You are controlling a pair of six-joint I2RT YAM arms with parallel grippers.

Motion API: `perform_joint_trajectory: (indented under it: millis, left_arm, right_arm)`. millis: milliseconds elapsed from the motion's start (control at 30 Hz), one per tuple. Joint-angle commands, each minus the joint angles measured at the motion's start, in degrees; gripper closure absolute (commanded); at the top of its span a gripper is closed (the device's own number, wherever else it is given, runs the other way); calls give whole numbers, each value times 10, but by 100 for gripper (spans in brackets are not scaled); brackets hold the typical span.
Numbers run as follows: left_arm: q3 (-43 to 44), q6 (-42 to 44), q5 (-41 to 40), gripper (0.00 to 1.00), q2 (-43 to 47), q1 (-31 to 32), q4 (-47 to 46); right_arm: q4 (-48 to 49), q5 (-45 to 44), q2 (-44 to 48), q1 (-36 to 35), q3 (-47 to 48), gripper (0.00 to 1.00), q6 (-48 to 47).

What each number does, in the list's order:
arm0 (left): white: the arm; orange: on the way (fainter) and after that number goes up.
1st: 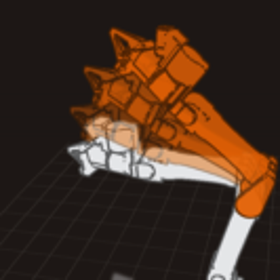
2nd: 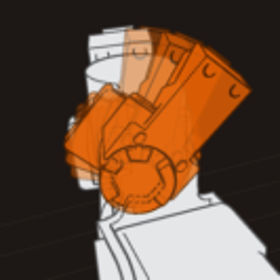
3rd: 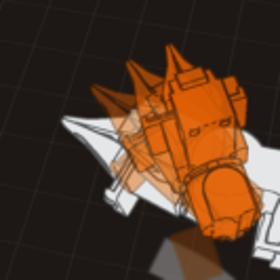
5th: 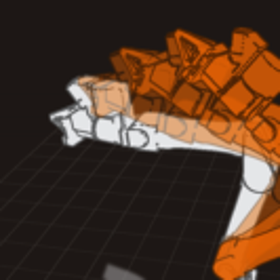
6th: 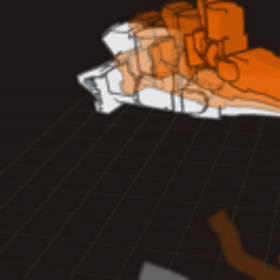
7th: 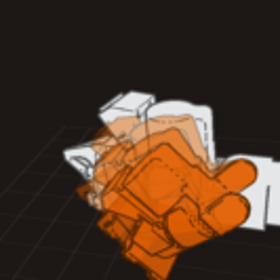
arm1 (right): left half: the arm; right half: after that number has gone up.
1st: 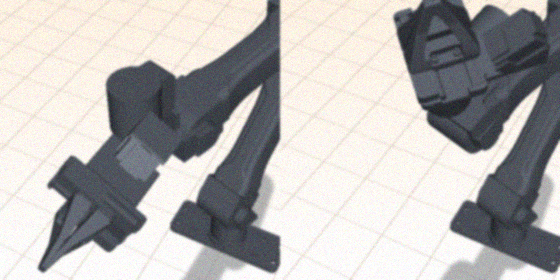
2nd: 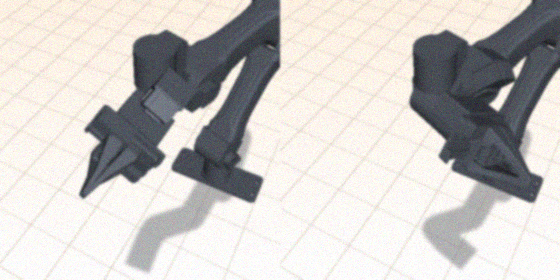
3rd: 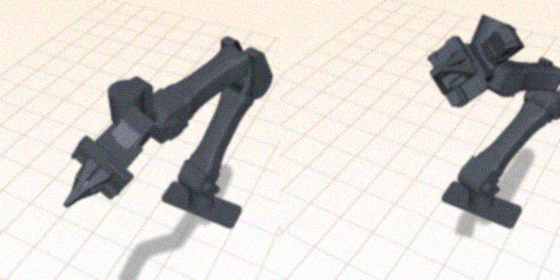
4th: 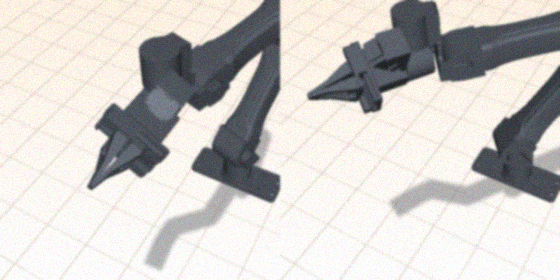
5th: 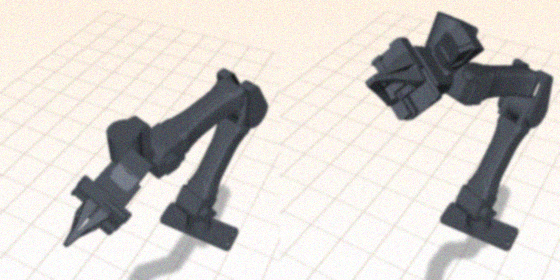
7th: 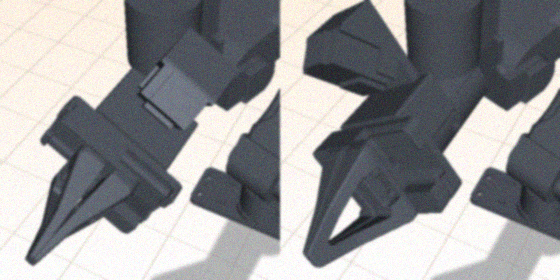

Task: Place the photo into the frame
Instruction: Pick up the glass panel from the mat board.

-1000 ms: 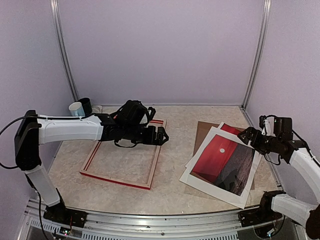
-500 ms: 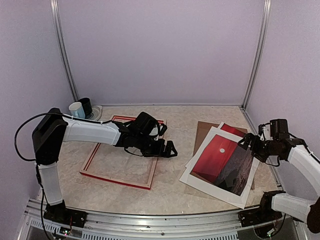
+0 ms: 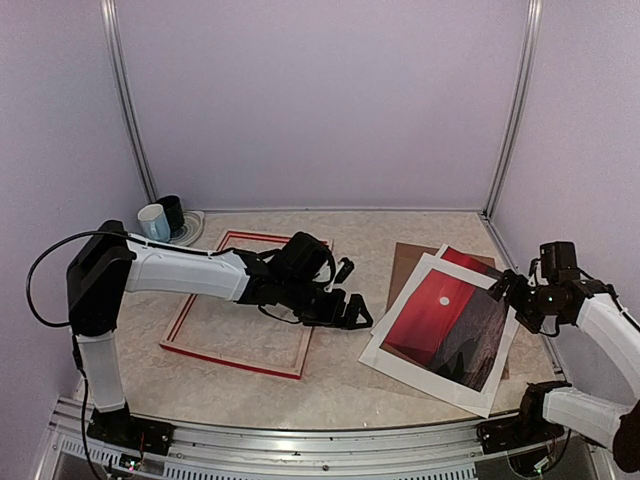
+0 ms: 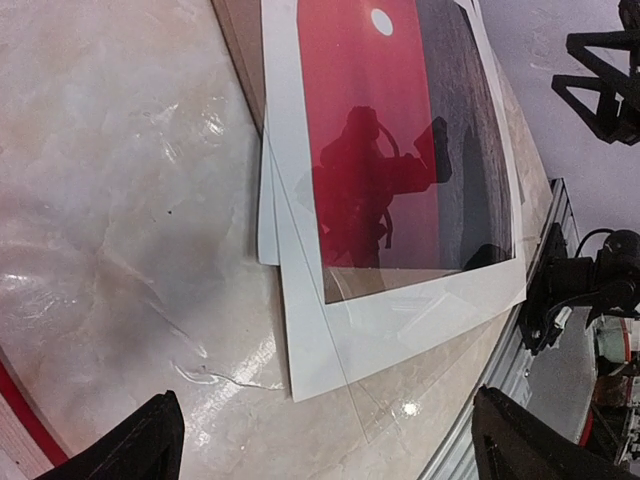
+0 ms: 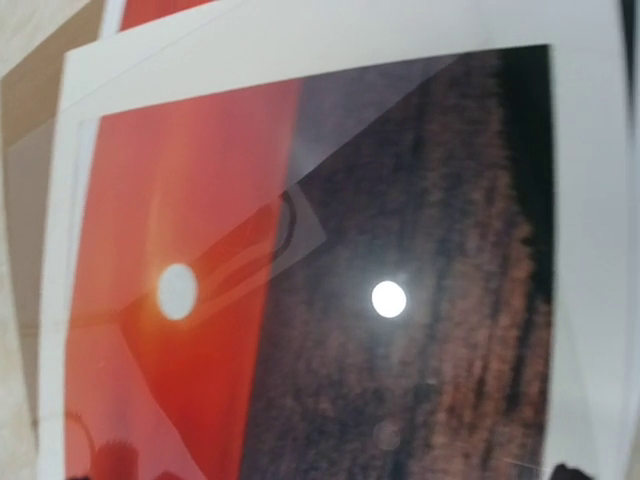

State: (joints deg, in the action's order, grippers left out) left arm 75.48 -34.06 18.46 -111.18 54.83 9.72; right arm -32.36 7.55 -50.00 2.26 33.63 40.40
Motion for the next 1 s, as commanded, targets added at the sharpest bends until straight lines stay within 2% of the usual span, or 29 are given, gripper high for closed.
perform_joint_trajectory:
  millis: [0,233,467,800,967]
  left_arm:
    - [-16,-34,23,1,3,14,-7]
    - [-55,-67,21,1,22,39,-21]
    - [-118,-105,32,1,45,70,-92]
    - [-108,-140,38,1,19,119,-150]
    - [-122,-161,15,1,13,137,-155]
  right_arm:
    - [-19,-46,6,-4,-9,1,24]
    - [13,-30,-11,-4,-25,1,14]
    - [33,-31,-17,-4,-34,1,-22]
    - [65,-6,21,-4,-61,1,-31]
    - [70,-1,28,-6,-66,1,-33]
